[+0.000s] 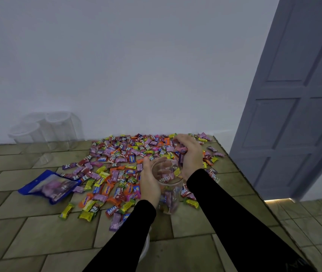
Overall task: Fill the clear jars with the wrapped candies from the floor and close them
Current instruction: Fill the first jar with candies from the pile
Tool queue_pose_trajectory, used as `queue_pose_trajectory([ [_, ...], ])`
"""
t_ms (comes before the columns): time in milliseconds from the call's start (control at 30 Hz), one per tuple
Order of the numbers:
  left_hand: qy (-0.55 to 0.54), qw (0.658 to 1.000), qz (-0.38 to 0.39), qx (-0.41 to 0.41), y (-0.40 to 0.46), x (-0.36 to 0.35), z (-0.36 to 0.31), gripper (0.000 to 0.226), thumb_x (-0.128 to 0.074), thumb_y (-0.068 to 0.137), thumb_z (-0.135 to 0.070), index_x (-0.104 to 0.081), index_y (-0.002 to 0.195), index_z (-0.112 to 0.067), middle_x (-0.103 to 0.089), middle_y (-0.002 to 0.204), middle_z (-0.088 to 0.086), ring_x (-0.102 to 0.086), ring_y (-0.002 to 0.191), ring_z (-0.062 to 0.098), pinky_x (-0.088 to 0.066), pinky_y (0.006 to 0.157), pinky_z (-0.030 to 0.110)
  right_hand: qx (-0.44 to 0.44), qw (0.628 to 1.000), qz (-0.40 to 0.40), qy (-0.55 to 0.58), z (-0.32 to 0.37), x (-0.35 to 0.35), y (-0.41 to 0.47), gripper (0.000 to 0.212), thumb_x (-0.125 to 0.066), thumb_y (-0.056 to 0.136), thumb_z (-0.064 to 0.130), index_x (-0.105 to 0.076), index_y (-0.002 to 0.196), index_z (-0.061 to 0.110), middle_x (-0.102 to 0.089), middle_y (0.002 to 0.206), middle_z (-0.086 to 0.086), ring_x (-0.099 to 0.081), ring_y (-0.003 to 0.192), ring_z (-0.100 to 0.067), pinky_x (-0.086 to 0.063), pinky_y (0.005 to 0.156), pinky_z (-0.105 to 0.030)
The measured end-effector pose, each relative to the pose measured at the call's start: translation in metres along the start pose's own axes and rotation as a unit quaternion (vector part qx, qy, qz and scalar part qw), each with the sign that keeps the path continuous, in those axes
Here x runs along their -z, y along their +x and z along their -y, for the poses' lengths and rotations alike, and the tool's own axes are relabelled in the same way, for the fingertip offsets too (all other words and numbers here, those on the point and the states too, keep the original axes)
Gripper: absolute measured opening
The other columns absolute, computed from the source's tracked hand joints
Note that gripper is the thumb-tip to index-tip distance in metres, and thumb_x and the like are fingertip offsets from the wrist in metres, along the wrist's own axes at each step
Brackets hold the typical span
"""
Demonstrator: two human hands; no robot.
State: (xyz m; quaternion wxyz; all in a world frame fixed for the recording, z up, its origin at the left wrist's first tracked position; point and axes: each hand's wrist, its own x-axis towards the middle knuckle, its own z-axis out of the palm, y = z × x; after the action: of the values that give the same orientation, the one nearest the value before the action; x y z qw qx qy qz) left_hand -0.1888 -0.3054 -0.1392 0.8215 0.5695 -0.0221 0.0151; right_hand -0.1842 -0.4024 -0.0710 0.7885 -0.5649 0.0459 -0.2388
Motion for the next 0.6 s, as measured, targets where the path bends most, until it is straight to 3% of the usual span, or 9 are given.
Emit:
queue_pose_trajectory([
  [67, -0.005, 1.000, 0.002, 0.002, 0.002, 0.000, 0.001, 0.072, -0.031, 0.080, -0.071, -0.077, 0.093, -0.018, -0.074, 0.096, 0.013, -0.067, 0.084, 0.028, -0.049, 0.086, 0.044, 0.004, 0.999, 0.039, -0.017, 0.001, 0.000, 0.000, 0.022, -0.056, 0.087, -0.001, -0.064, 0.071, 0.013, -0.061, 0.082, 0.002, -0.056, 0.077, -0.015, -0.047, 0.065, -0.018],
  [133, -0.004, 1.000, 0.001, 0.002, 0.003, 0.000, 0.001, 0.070, -0.029, 0.083, -0.069, -0.077, 0.092, -0.019, -0.074, 0.096, 0.013, -0.067, 0.087, 0.029, -0.050, 0.088, 0.045, 0.002, 0.997, 0.074, -0.037, 0.001, 0.000, 0.001, 0.023, -0.059, 0.083, -0.005, -0.062, 0.073, 0.016, -0.059, 0.087, 0.004, -0.055, 0.080, -0.014, -0.045, 0.069, -0.021],
  [267, -0.006, 1.000, -0.013, 0.011, 0.008, 0.002, 0.003, 0.067, -0.024, 0.099, -0.057, -0.079, 0.085, -0.022, -0.074, 0.094, 0.011, -0.066, 0.086, 0.030, -0.049, 0.088, 0.046, 0.023, 0.990, 0.107, -0.093, -0.002, -0.001, 0.001, 0.022, -0.060, 0.086, -0.003, -0.062, 0.081, 0.018, -0.058, 0.092, 0.007, -0.056, 0.081, 0.004, -0.045, 0.076, -0.018],
  [333, -0.003, 1.000, -0.014, 0.009, 0.010, 0.002, 0.005, 0.066, -0.023, 0.099, -0.056, -0.078, 0.088, -0.021, -0.074, 0.095, 0.012, -0.066, 0.086, 0.030, -0.050, 0.086, 0.047, 0.044, 0.986, 0.116, -0.113, -0.004, 0.000, 0.002, 0.022, -0.061, 0.087, -0.002, -0.062, 0.082, 0.020, -0.058, 0.091, 0.008, -0.055, 0.080, 0.005, -0.047, 0.077, -0.021],
  [500, -0.005, 1.000, -0.016, -0.003, 0.010, 0.001, 0.004, 0.066, -0.022, 0.101, -0.051, -0.073, 0.097, -0.010, -0.074, 0.094, 0.012, -0.069, 0.086, 0.026, -0.050, 0.078, 0.034, 0.068, 0.986, 0.116, -0.103, -0.005, 0.000, 0.001, 0.023, -0.062, 0.087, -0.004, -0.062, 0.080, 0.018, -0.060, 0.087, 0.005, -0.057, 0.075, 0.004, -0.046, 0.070, -0.012],
  [600, -0.004, 1.000, -0.019, -0.007, 0.011, 0.001, 0.004, 0.064, -0.023, 0.101, -0.051, -0.074, 0.091, -0.015, -0.074, 0.091, 0.011, -0.067, 0.086, 0.030, -0.050, 0.075, 0.032, 0.053, 0.988, 0.112, -0.087, -0.005, -0.001, 0.001, 0.025, -0.063, 0.084, -0.004, -0.064, 0.073, 0.019, -0.059, 0.074, 0.008, -0.056, 0.066, -0.003, -0.046, 0.067, -0.022],
])
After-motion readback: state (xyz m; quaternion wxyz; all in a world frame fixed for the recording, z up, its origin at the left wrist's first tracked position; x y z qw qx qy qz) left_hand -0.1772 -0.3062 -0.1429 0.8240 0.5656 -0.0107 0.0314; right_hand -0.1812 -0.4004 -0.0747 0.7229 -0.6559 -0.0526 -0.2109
